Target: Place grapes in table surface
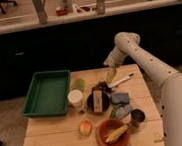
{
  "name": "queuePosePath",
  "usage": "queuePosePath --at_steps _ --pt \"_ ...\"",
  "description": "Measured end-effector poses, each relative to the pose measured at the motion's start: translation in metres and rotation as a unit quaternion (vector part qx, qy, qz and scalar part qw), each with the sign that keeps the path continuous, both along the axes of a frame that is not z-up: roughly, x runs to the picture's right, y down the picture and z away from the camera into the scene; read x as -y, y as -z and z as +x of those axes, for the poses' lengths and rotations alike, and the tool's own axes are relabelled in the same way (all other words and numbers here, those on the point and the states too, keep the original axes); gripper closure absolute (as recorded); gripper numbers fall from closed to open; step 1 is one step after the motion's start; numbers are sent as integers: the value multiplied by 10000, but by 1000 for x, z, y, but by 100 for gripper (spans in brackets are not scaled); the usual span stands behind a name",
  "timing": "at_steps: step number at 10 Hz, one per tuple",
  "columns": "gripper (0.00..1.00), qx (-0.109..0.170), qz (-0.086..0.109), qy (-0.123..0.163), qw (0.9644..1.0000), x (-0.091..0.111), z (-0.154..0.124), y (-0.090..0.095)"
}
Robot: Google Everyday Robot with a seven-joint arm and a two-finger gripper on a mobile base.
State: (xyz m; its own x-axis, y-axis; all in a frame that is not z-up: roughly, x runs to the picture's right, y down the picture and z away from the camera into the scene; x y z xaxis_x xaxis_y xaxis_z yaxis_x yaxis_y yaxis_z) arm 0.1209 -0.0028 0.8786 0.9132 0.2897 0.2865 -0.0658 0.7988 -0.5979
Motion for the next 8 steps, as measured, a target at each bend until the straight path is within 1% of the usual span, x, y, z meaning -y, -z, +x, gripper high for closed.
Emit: queuePosePath --at_steps 8 --pt "20 0 0 0 10000 0 0 0"
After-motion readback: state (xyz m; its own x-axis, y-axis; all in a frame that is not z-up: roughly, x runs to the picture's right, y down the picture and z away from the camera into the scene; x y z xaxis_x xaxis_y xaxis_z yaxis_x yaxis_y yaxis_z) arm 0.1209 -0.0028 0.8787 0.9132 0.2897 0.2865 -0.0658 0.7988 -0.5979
